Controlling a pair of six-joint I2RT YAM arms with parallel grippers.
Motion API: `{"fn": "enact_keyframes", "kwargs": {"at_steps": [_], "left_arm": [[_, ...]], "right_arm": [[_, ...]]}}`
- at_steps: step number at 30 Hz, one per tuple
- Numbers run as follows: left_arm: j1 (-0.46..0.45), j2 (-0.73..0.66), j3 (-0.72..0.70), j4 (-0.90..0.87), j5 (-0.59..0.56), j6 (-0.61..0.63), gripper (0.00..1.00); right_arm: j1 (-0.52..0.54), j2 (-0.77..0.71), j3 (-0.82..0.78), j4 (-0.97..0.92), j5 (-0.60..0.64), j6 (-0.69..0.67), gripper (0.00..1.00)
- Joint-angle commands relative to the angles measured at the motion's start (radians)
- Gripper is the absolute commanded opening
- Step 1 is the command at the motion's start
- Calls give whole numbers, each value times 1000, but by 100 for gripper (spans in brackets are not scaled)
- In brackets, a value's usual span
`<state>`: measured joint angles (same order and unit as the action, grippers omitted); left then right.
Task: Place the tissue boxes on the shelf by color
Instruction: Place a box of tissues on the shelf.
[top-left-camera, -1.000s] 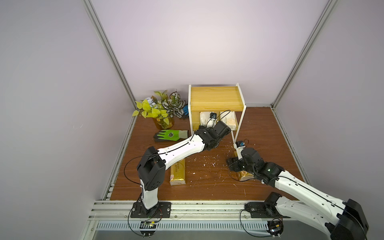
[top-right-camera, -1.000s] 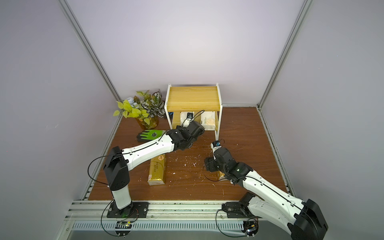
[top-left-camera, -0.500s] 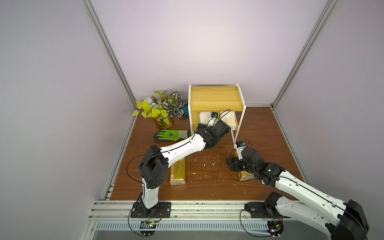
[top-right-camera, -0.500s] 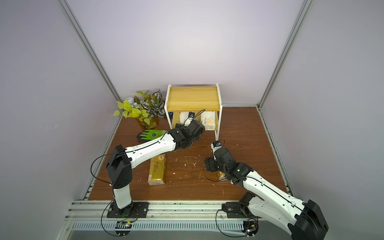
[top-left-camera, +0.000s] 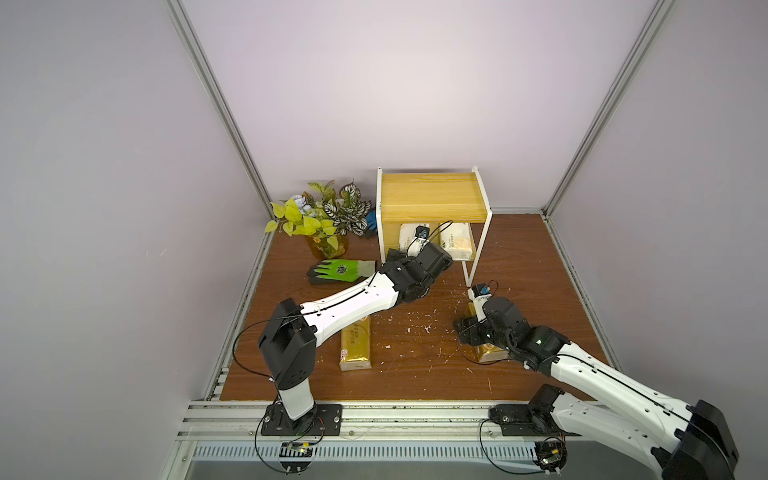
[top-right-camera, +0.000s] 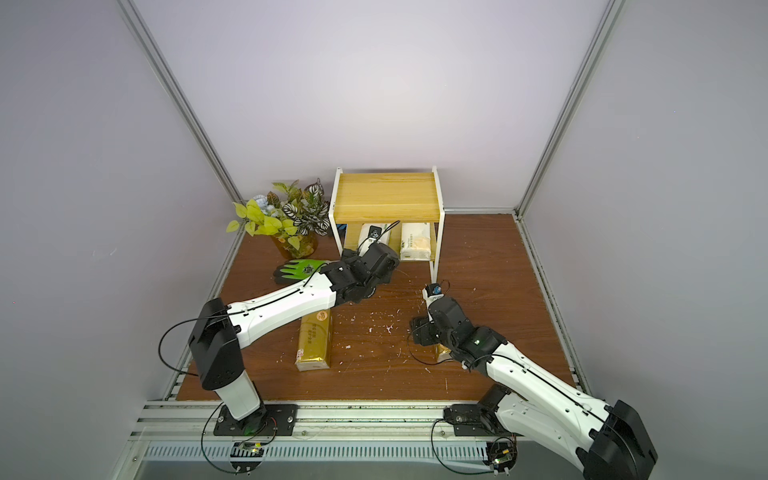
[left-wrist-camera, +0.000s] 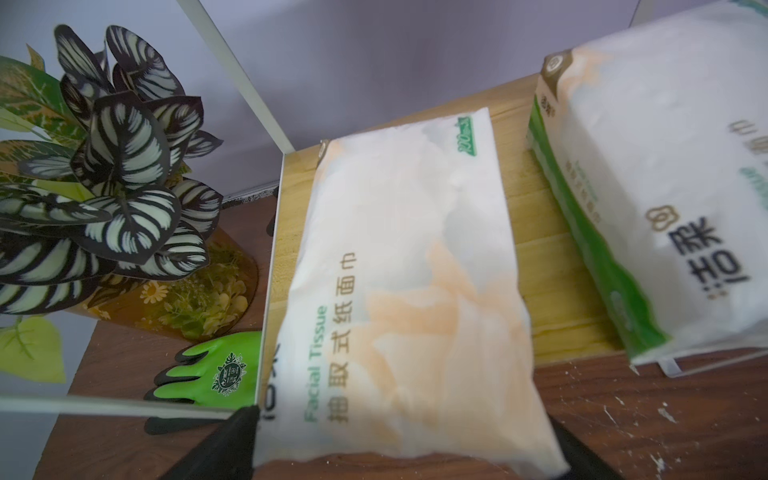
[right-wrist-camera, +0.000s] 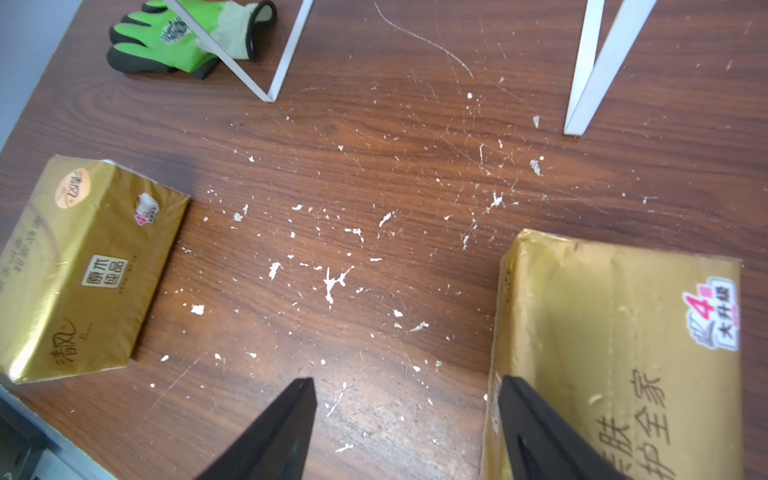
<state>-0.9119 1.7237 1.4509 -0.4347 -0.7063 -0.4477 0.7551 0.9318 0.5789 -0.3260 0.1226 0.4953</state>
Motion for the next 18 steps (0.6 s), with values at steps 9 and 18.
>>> {"fn": "enact_keyframes", "kwargs": {"at_steps": [9, 18], "left_arm": [[-79, -64, -24, -34, 30, -20, 100], [-87, -118, -82, -85, 55, -112, 100]], "right_arm": [[-3, 1, -5, 18, -6, 5, 77], [-3, 16, -2, 27, -10, 5, 77]]}}
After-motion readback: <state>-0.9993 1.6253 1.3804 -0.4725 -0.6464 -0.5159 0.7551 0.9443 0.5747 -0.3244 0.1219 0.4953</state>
